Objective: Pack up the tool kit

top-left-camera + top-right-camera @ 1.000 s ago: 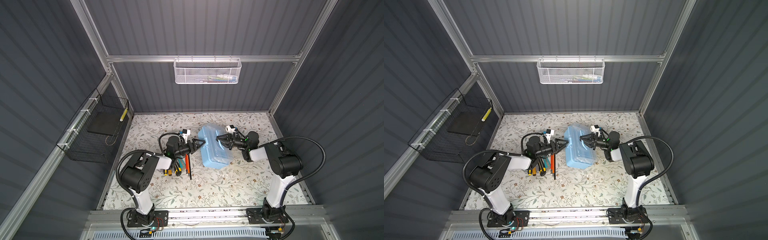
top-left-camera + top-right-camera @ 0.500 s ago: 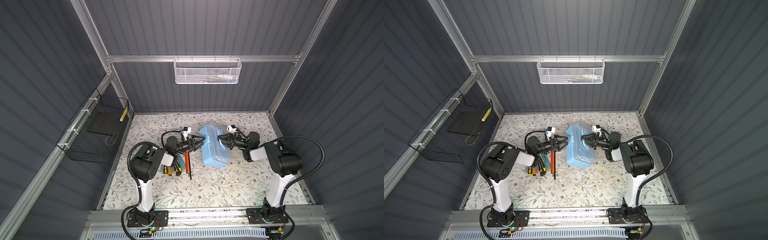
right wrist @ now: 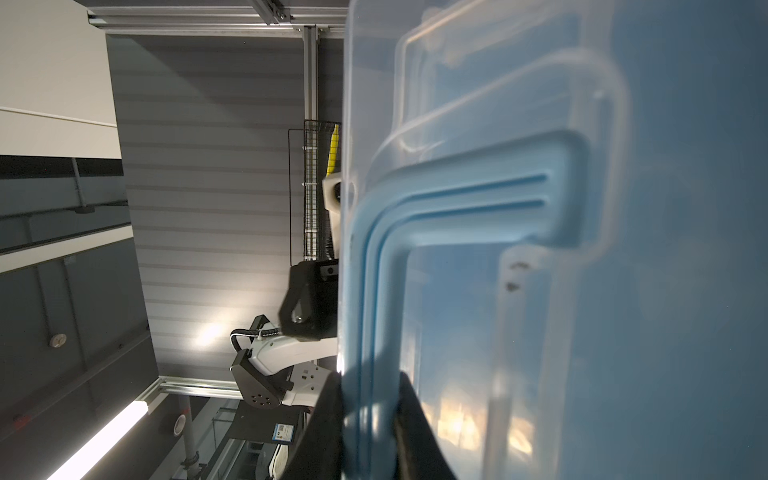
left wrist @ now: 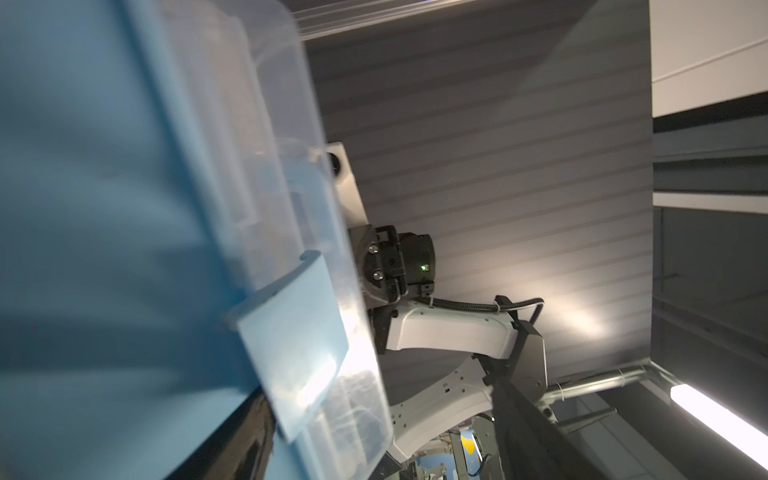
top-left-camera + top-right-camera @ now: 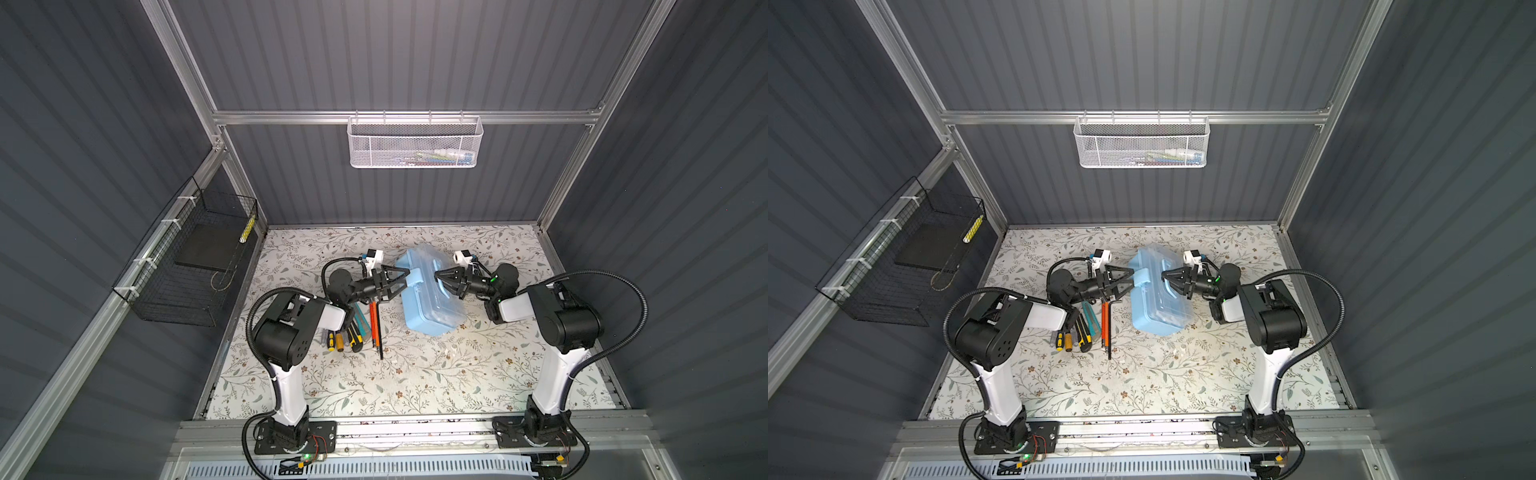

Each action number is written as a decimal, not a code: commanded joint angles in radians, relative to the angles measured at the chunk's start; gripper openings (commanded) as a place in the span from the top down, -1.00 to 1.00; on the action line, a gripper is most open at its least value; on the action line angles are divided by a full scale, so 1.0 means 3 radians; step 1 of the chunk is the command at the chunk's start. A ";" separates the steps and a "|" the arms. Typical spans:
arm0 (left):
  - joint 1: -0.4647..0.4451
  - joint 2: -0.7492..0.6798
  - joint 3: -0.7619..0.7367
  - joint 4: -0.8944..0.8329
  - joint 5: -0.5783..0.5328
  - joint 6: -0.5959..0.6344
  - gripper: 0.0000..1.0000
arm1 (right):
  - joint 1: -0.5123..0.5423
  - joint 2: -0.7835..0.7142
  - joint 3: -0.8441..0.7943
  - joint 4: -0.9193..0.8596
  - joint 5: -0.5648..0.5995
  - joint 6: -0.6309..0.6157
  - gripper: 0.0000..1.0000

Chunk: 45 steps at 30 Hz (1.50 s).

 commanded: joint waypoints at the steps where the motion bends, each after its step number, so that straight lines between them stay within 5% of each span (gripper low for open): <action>1: -0.0032 -0.0198 0.0150 0.0418 0.0108 -0.0022 -0.63 | 0.0028 0.0052 0.0025 -0.0119 -0.0029 -0.0142 1.00; 10: 0.0173 -0.0056 -0.0026 0.0409 0.0100 -0.0004 -0.63 | 0.0008 -0.0313 0.0005 -0.0691 0.0057 -0.0480 1.00; 17: 0.0525 0.0167 -0.0292 0.0101 -0.0001 0.0214 -0.64 | 0.0120 -0.1035 0.0169 -0.2700 0.0320 -0.1692 1.00; 20: 0.0597 0.0239 -0.0338 -0.0054 -0.0041 0.0418 -0.64 | 0.0303 -0.1298 0.0407 -0.3875 0.0735 -0.2405 1.00; 29: 0.0612 0.0225 -0.0357 -0.0391 -0.0143 0.0729 -0.65 | 0.0613 -0.1103 0.0590 -0.4374 0.1295 -0.2583 1.00; 37: 0.0607 -0.0257 -0.0313 -0.1458 -0.0279 0.1420 -0.67 | 0.0636 -0.1065 0.0619 -0.4626 0.1537 -0.2697 1.00; 45: 0.0455 -0.0748 -0.0087 -0.2626 -0.0509 0.2127 -0.78 | 0.0617 -0.1198 0.0552 -0.4004 0.1082 -0.2384 1.00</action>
